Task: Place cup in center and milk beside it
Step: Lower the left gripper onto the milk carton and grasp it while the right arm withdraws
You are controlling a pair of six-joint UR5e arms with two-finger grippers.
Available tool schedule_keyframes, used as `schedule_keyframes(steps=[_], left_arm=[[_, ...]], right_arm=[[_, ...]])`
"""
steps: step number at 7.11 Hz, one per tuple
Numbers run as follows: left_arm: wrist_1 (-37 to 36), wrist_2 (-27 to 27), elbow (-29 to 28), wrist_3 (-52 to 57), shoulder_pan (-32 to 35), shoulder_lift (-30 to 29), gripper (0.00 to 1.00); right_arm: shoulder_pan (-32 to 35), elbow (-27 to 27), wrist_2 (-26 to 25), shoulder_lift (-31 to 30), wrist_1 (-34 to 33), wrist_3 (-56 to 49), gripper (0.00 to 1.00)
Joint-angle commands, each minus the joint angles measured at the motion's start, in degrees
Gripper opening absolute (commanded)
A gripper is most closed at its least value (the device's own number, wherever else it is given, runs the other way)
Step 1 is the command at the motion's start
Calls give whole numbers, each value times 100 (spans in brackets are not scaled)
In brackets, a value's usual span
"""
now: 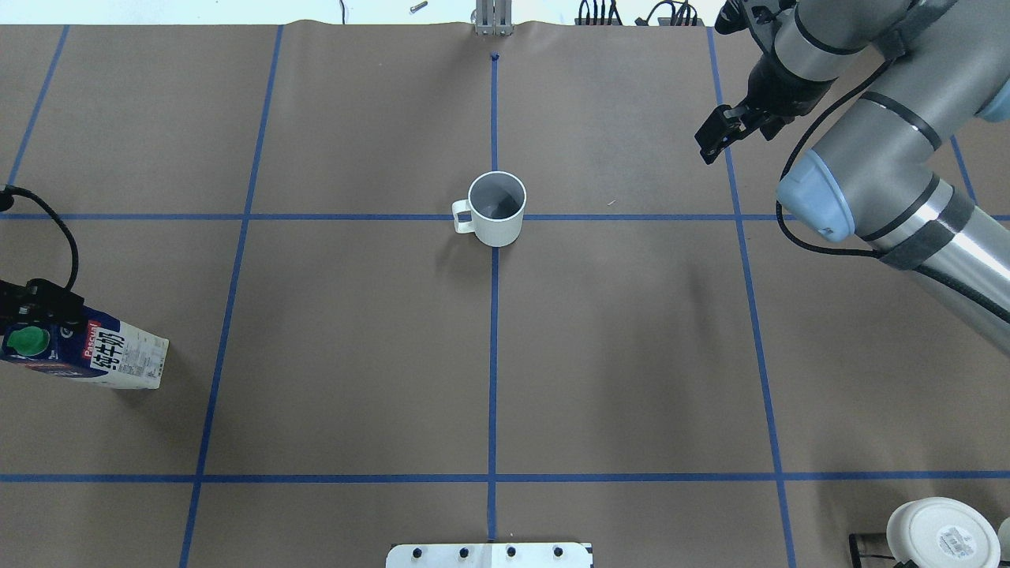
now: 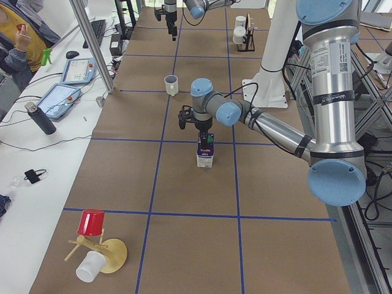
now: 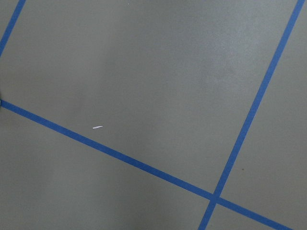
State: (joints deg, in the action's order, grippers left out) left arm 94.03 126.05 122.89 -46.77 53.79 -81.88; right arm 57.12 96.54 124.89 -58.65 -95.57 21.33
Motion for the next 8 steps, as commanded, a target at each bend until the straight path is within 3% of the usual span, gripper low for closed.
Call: schedule_keyframes(steps=[1,2,6,8], left_arm=[[124,7,-151,-7,-79,-48,96],[124,7,-177,-7,-88,-56,94],[124,7,-160,-25,-88,-57,38],[-154,68,6,-34,-1,-414,25]], right_arm=[[1,84,9,-6,-40,12,100],[-8,110,18,-6,-41,168,100],[-17,128,18,3,-41,188,100],[384,337,61,-127,-398,381,100]])
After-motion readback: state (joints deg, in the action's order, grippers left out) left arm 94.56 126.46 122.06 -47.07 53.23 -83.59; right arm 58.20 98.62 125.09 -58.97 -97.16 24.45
